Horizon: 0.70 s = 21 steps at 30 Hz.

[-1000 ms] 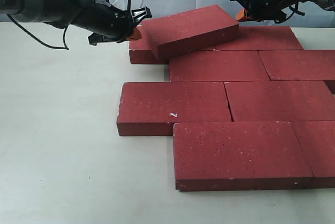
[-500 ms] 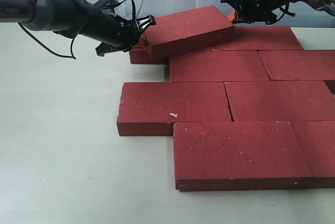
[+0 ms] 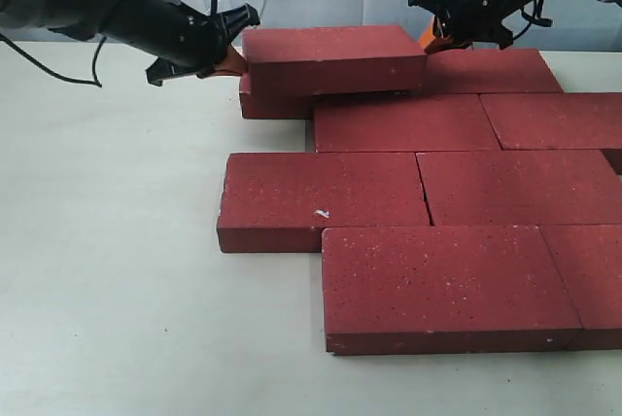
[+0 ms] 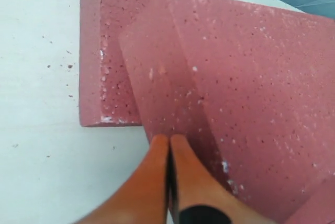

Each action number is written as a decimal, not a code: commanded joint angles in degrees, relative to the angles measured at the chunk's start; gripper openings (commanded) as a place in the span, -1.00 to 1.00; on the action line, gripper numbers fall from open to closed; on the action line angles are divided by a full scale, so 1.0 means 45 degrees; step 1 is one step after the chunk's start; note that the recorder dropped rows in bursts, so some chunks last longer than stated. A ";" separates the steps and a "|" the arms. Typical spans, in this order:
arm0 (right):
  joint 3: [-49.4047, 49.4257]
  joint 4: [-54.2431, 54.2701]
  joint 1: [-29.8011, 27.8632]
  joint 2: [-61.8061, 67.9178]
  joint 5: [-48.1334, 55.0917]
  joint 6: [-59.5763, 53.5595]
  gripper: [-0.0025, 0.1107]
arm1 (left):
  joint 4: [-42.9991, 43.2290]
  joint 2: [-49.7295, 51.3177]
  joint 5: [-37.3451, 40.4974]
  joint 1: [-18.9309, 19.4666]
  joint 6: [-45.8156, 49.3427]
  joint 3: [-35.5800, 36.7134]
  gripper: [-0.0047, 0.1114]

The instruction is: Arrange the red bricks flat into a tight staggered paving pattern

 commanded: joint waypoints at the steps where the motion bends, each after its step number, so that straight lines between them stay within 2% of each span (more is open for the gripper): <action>1: -0.0036 0.0315 0.0232 -0.0943 0.1040 -0.0102 -0.97 | 0.1393 -0.0855 0.0880 0.0240 -0.0937 -0.0037 -0.92; 7: 0.0048 -0.0051 0.1092 -0.1662 0.1839 -0.0102 -0.97 | 0.4863 -0.1796 0.2339 0.0474 -0.3202 -0.0037 -0.92; 11: 0.0519 -0.0076 0.1971 -0.1913 0.1839 0.0010 -0.97 | 0.6644 -0.2298 0.3228 0.0665 -0.3954 0.0012 -0.92; 21: 0.0768 -0.0473 0.3782 -0.1943 0.1272 0.0404 -0.97 | 0.7130 -0.3338 0.3074 0.2144 -0.3940 0.1749 -0.92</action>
